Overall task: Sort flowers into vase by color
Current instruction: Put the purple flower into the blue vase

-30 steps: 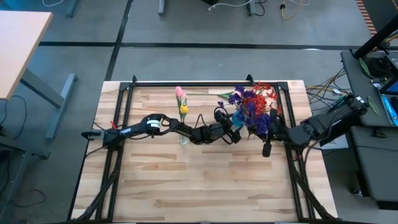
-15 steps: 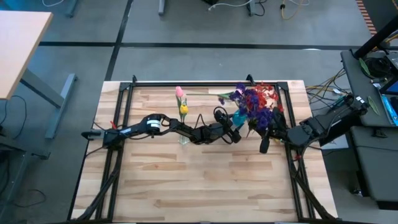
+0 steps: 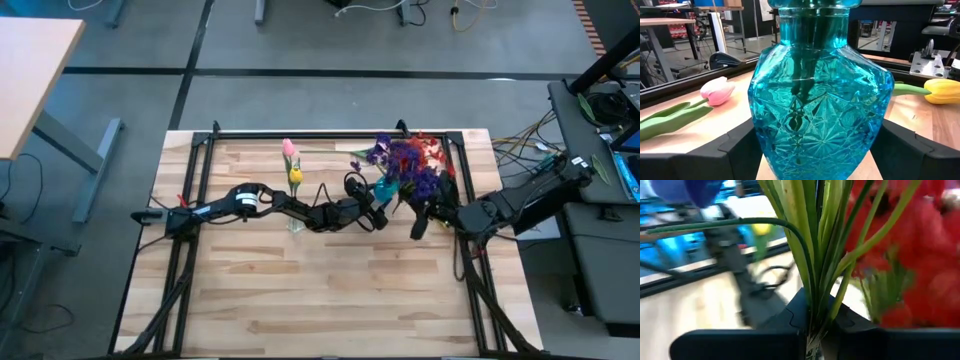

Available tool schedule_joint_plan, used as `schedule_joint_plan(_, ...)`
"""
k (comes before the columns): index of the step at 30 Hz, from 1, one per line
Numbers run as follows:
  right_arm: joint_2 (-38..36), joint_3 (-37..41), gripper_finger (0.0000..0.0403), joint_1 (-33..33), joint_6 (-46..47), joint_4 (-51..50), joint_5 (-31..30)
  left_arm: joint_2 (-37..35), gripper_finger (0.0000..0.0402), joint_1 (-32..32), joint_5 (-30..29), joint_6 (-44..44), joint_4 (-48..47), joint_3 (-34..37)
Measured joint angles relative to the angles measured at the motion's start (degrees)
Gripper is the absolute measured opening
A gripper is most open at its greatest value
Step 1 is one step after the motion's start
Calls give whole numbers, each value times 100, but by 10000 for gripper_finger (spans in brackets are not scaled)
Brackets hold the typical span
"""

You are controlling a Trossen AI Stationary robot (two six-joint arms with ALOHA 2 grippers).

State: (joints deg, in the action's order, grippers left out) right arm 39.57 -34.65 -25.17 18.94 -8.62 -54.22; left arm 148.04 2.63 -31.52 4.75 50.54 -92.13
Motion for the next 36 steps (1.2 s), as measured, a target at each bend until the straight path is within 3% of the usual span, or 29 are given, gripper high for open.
schedule_joint_plan(7,5,253,18,9,-877,923,-943,-8,289,-9,9,35,-6,28)
schedule_joint_plan(14,3,286,18,173,-1877,2043,-946,-8,289,-9,39,29,-20,35)
schedule_joint_plan(26,381,286,18,1048,-1969,2166,-826,-11,290,-11,59,31,-73,37)
schedule_joint_plan(36,911,286,18,1291,-2106,2463,-684,-11,290,-11,63,31,-84,41)
